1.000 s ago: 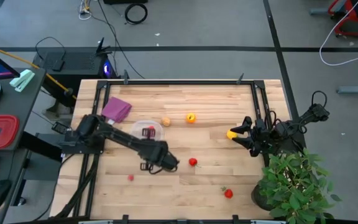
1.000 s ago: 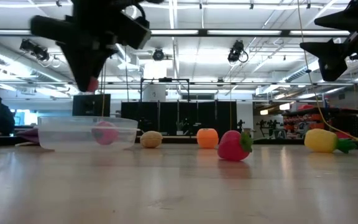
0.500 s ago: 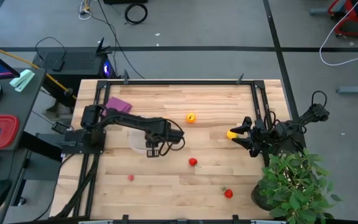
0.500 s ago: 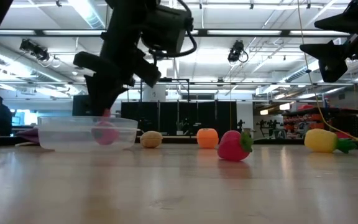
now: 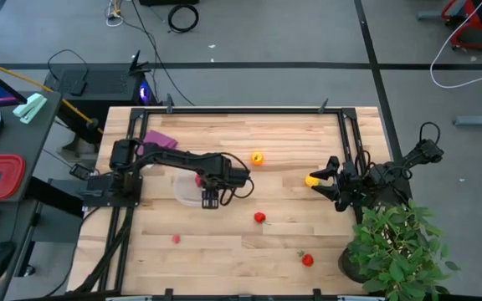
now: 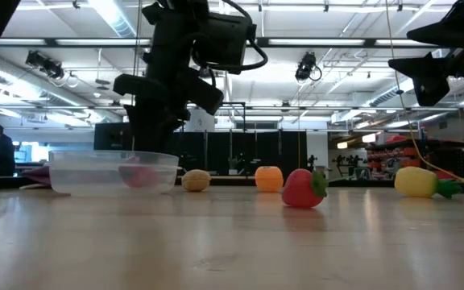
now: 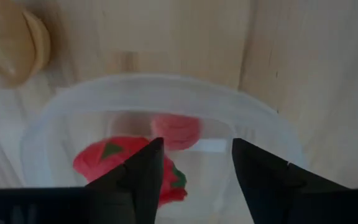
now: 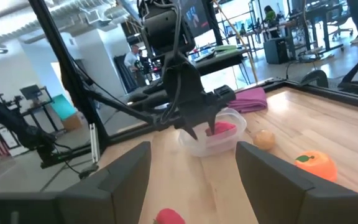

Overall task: Pick and placing Produce into tupperware
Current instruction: Put the yellow pineapple into the transparent bin

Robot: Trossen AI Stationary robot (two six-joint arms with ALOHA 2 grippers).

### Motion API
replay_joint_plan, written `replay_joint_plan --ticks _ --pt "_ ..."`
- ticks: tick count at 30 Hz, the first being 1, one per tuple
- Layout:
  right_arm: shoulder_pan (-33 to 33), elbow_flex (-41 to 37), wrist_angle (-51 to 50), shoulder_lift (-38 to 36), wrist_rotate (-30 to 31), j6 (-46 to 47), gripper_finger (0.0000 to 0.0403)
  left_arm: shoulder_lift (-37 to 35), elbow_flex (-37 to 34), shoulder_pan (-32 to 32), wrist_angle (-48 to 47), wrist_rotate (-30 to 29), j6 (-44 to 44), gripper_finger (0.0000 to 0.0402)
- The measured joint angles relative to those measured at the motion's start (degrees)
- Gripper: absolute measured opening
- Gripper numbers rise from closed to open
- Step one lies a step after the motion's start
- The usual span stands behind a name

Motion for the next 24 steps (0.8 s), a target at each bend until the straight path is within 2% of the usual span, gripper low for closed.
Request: replay_joint_plan --ticks 6,13,17,20,24 --pt "0.01 0.00 -0.01 0.00 -0.11 3.75 0.0246 0.00 0.01 -0.04 -0.76 -0.29 -0.96 0.0214" --pt "0.01 0.00 -0.01 0.15 0.16 6.56 0.0246 0.00 0.07 0.11 -1.19 -0.47 -4.51 0.0197" --pt "-0.01 0.08 0.93 0.15 5.66 7.52 0.0246 0.02 0.07 0.11 -0.94 -0.76 -5.86 0.0183" --pt "-0.04 2.52 0.84 0.20 9.80 6.47 0.0246 0.01 0.09 0.15 0.27 -0.77 -6.09 0.0175" --pt "-0.63 10.82 -4.03 2.35 7.94 3.96 0.0246 0.00 0.09 0.15 0.59 -0.82 -6.17 0.0168"
